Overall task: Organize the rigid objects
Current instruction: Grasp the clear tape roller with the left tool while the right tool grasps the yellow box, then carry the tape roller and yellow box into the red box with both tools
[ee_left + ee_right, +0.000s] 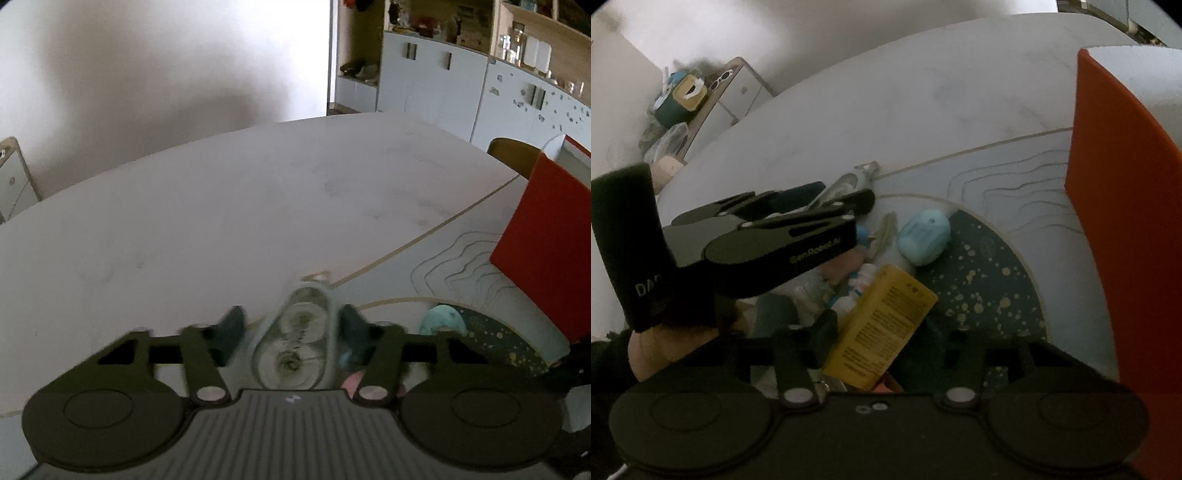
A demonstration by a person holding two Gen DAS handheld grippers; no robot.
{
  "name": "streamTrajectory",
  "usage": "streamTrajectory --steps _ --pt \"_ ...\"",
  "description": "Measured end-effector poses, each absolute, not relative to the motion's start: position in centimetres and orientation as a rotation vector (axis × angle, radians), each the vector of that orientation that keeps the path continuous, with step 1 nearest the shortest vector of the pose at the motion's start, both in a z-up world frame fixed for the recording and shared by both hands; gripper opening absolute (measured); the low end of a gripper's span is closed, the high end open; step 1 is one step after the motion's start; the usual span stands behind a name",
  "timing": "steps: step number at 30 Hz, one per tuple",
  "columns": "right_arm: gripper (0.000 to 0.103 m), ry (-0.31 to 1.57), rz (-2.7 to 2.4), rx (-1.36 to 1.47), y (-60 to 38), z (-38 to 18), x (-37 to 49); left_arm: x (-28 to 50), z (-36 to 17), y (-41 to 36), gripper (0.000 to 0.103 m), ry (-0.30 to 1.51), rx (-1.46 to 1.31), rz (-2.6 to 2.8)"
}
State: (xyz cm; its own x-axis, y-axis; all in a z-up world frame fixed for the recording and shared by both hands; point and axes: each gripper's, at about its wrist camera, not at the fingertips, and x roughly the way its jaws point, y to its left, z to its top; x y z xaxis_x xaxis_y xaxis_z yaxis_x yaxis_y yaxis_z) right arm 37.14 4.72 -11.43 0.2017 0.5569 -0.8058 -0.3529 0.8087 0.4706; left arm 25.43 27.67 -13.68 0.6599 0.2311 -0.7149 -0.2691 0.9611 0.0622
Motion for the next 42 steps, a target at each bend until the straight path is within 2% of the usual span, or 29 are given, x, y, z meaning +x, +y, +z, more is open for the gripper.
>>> streamTrajectory --steps 8,25,42 --pt "0.029 1.172 0.618 0.223 4.5 -10.5 37.2 25.5 -13.3 28.2 0.045 0.819 -0.069 0.294" --pt "0.029 1.011 0.635 0.242 0.6 -5.5 35.6 23.0 -9.0 27.4 0.042 0.768 -0.138 0.324" --pt "0.029 0.894 0.660 0.259 -6.4 -0.3 33.9 21.1 -1.3 20.0 0.041 0.699 -0.105 0.231"
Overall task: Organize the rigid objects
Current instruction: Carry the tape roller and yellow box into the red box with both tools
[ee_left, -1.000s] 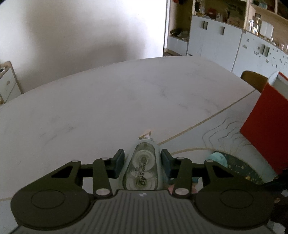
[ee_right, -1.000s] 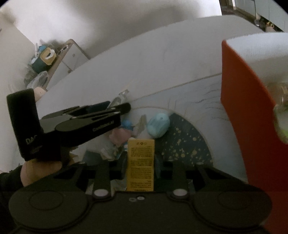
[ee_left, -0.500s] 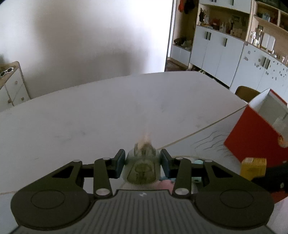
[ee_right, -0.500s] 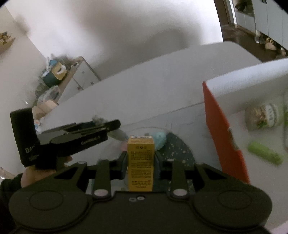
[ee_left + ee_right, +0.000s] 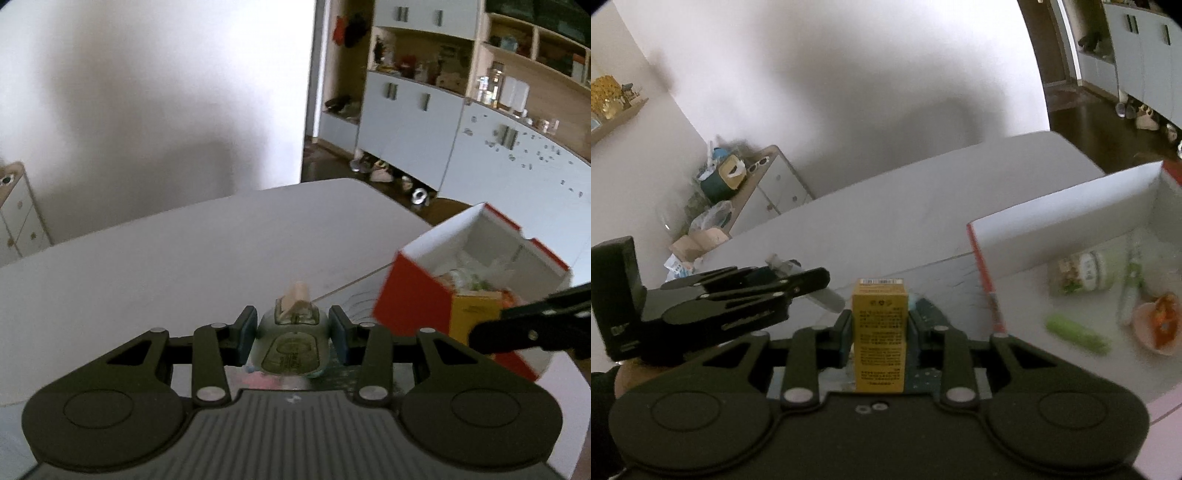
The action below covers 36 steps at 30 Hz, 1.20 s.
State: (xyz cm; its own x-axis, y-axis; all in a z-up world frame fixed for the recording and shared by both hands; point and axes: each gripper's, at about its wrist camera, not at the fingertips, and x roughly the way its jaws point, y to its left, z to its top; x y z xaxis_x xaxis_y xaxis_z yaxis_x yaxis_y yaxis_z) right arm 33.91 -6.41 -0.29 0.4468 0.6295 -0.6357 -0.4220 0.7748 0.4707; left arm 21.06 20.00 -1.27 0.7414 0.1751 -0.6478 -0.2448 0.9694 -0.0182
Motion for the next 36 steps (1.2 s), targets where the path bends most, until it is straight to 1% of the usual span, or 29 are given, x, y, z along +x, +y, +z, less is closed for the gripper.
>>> streamTrajectory --steps 6,17,27,36 --pt "0.029 0.865 0.644 0.266 -10.0 0.4 34.0 21.7 0.9 16.5 0.041 0.688 -0.106 0.188" --pt "0.029 0.876 0.617 0.242 -16.9 0.2 35.6 24.6 2.5 9.6 0.041 0.680 -0.103 0.143" --pt "0.029 0.908 0.630 0.184 -22.4 -1.0 38.3 28.8 2.0 3.5 0.041 0.705 -0.087 0.137" --pt "0.029 0.918 0.627 0.110 -25.9 -2.2 41.2 32.4 0.6 -0.5 0.041 0.761 -0.080 0.146"
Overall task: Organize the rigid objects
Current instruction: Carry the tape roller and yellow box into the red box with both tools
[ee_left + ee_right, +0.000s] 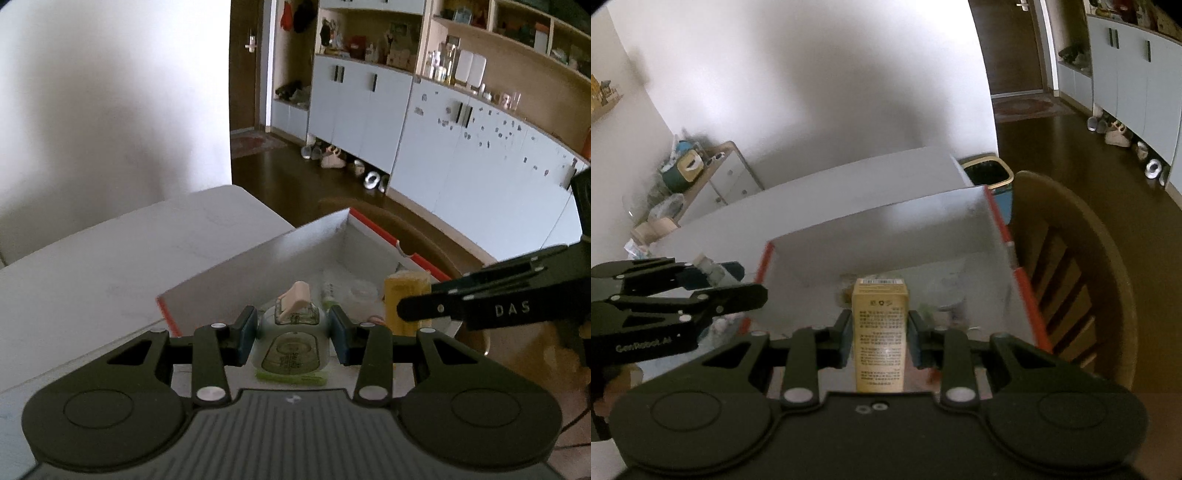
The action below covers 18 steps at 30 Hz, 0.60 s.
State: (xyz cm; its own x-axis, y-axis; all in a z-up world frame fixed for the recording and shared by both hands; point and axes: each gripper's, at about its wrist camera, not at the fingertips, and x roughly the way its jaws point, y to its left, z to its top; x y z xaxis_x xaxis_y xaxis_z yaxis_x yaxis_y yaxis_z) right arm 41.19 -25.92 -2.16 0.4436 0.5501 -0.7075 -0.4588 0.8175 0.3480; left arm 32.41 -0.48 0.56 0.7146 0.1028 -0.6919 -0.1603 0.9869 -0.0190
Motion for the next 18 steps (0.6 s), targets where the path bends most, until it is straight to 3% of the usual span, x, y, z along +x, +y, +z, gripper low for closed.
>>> streamTrajectory --steps 18 --pt "0.029 0.994 0.709 -0.146 -26.2 -5.1 43.2 40.4 -6.0 -3.3 0.041 0.967 -0.090 0.172"
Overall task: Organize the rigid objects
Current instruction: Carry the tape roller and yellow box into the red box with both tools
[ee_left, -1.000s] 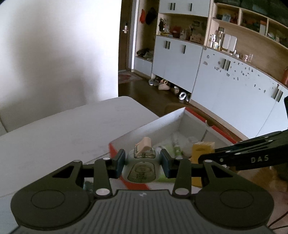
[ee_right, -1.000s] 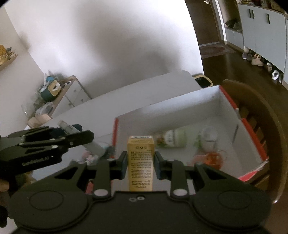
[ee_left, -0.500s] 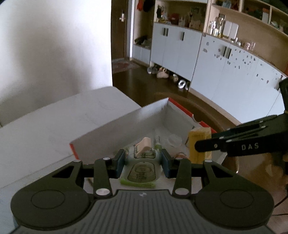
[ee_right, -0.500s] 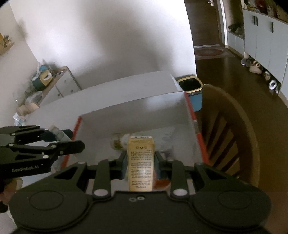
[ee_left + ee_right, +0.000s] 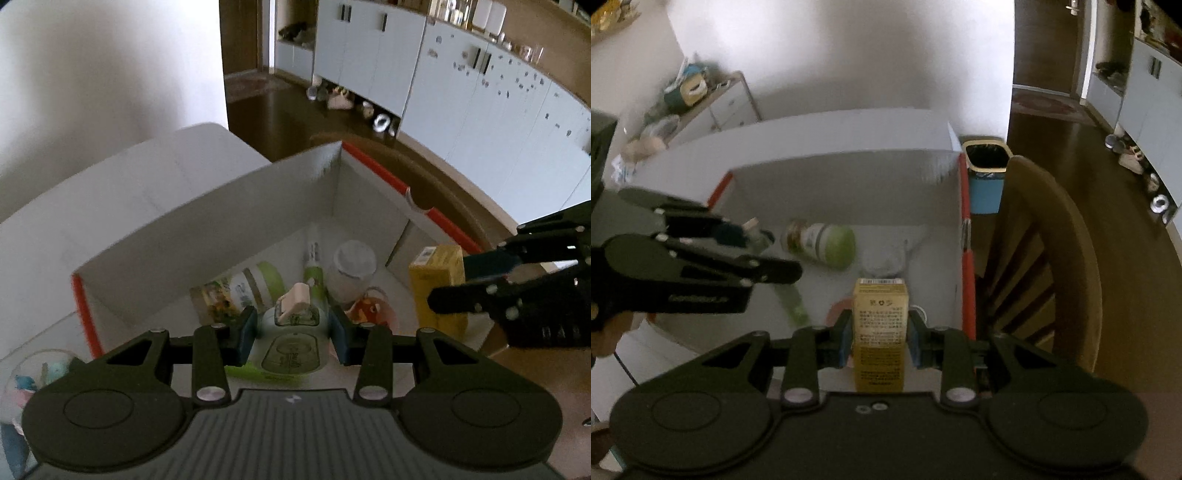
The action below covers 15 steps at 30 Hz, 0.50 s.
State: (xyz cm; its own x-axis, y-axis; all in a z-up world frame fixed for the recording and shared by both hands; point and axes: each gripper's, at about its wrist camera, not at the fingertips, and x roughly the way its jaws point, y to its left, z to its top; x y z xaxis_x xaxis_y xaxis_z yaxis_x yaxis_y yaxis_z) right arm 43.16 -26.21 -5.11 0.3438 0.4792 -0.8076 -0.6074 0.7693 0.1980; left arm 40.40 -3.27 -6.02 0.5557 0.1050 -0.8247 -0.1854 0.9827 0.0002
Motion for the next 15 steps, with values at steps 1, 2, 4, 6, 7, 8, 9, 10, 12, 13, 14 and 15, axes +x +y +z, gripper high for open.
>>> streamTrajectory --steps 1,2,4,6,7,8,9,10,12,13,14,15 --pt "0.029 0.996 0.710 -0.155 -26.2 -5.3 43.3 40.7 -6.3 -3.4 0.041 0.975 -0.087 0.171" --pt "0.029 0.998 0.712 -0.167 -26.2 -5.5 43.3 41.1 -6.7 -3.5 0.041 0.984 -0.080 0.171" --pt "0.029 1.007 0.717 -0.186 -26.0 -5.9 43.5 41.5 -7.3 -3.7 0.041 1.003 -0.076 0.173" --pt "0.029 1.020 0.722 -0.198 -25.8 -6.5 43.4 42.0 -7.9 -3.8 0.041 1.026 -0.084 0.175" --pt "0.029 1.024 0.727 -0.200 -25.7 -6.7 43.4 42.2 -8.2 -3.9 0.041 1.034 -0.083 0.176" --pt "0.029 1.018 0.733 -0.209 -25.6 -6.7 43.3 42.4 -8.5 -3.9 0.041 1.041 -0.081 0.179" --pt "0.029 1.019 0.737 -0.214 -25.4 -6.7 43.3 42.6 -8.7 -3.9 0.041 1.048 -0.081 0.180" --pt "0.029 1.019 0.741 -0.212 -25.2 -6.7 43.2 42.7 -8.8 -3.8 0.041 1.053 -0.083 0.183" --pt "0.029 1.012 0.739 -0.224 -25.3 -6.8 43.6 43.1 -9.3 -3.7 0.041 1.065 -0.090 0.189" --pt "0.029 1.011 0.738 -0.223 -25.3 -6.8 43.7 43.3 -9.5 -3.7 0.041 1.074 -0.093 0.193" --pt "0.029 1.013 0.735 -0.217 -25.3 -6.8 43.8 43.5 -9.7 -3.6 0.041 1.081 -0.096 0.196" --pt "0.029 1.016 0.735 -0.213 -25.3 -6.8 43.9 43.6 -9.7 -3.5 0.041 1.082 -0.099 0.198"
